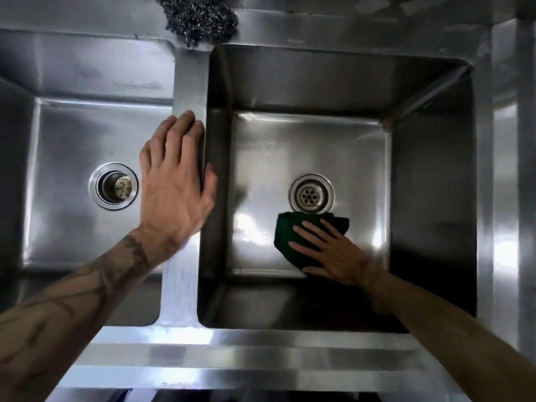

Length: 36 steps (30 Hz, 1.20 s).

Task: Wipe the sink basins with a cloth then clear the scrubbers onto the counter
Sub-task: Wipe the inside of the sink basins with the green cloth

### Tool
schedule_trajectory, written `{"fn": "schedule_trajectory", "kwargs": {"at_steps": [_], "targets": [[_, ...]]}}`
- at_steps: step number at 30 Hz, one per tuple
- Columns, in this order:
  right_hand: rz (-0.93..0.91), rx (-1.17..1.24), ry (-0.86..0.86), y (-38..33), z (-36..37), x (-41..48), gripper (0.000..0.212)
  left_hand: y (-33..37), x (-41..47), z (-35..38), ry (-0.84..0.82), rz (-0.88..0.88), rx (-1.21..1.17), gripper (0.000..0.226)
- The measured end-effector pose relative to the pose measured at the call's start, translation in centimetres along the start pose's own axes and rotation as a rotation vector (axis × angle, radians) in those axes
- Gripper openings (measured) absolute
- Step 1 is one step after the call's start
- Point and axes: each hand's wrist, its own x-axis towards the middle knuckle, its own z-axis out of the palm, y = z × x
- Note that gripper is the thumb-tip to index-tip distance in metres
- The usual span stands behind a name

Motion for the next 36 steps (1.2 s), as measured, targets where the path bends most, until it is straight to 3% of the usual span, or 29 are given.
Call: {"fn": "schedule_trajectory", "kwargs": {"at_steps": [4, 8, 12, 16, 21, 24, 26, 31, 36], "targets": [[-0.077, 0.043, 0.029, -4.1, -2.4, 8.2, 0.072, 0.1, 0.0, 0.0, -0.003, -0.002, 0.004, 0.060], [0.057, 0.096, 0.067, -6.7, -2.8, 11.2, 0.071, 0.1, 0.0, 0.0, -0.001, -0.002, 0.011, 0.060], [0.144, 0.098, 0.075, -3.0, -1.5, 6.2, 0.071, 0.2, 0.0, 0.0, 0.002, 0.003, 0.005, 0.061], [0.409, 0.119, -0.060, 2.1, -0.8, -1.8, 0.073, 0.1, 0.0, 0.0, -0.004, 0.009, -0.003, 0.062], [0.649, 0.207, -0.194, 1.8, -0.4, -5.5, 0.079, 0.1, -0.1, -0.2, -0.009, 0.001, 0.002, 0.063], [0.714, 0.297, -0.258, 1.3, -1.4, -6.1, 0.066, 0.1, 0.0, -0.2, -0.014, 0.006, -0.006, 0.063], [0.695, 0.412, -0.195, 0.9, -2.2, -6.4, 0.056, 0.0, 0.0, -0.3, -0.008, 0.010, -0.005, 0.062], [0.488, 0.664, -0.438, 0.0, -5.3, -7.7, 0.060, -0.1, 0.0, -0.2, -0.023, 0.015, -0.005, 0.063], [0.481, 0.728, -0.507, -3.3, -7.6, -5.4, 0.063, -0.2, 0.0, -0.5, -0.023, 0.011, 0.003, 0.063]]}}
